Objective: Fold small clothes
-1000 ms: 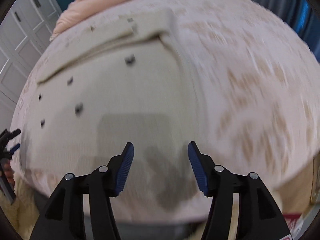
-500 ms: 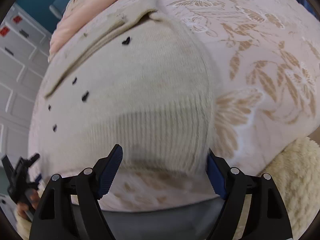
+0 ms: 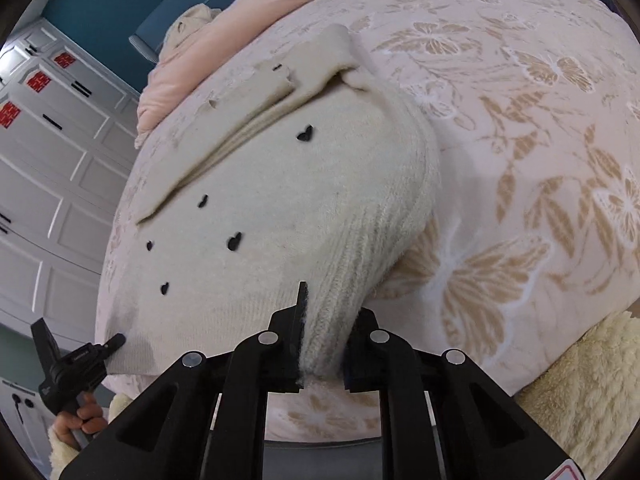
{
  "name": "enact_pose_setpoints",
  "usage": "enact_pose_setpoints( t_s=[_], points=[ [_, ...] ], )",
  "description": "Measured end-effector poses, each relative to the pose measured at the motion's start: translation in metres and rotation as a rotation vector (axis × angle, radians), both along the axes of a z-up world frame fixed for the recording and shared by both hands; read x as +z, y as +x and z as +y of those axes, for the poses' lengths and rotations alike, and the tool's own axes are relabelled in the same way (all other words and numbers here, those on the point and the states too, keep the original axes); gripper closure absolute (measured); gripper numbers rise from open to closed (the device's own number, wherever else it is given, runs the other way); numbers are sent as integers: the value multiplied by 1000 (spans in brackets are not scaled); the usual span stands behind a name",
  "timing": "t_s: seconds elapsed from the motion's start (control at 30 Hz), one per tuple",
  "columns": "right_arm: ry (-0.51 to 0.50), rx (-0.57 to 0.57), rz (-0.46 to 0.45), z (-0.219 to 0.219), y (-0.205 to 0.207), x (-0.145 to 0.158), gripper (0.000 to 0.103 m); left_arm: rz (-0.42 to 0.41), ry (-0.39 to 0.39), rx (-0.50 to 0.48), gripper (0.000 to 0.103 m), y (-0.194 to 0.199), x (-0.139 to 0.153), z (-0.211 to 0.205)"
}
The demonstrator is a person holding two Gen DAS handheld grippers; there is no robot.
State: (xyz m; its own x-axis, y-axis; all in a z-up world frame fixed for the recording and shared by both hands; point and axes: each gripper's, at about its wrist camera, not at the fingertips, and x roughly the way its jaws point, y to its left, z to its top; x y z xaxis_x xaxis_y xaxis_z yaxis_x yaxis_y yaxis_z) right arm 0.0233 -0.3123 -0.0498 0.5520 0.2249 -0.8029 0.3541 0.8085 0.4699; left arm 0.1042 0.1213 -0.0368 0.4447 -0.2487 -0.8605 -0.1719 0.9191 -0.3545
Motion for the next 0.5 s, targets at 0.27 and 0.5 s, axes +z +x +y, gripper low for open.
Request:
enact_pose_setpoints(
  t_s=[0.27, 0.5],
  points=[
    [49, -36, 30, -6, -9, -18, 86, 58, 12, 48, 88, -1, -14, 3],
    [73, -54, 72, -6, -3, -32, 80, 67, -29, 106, 32, 7, -29, 6]
  ],
)
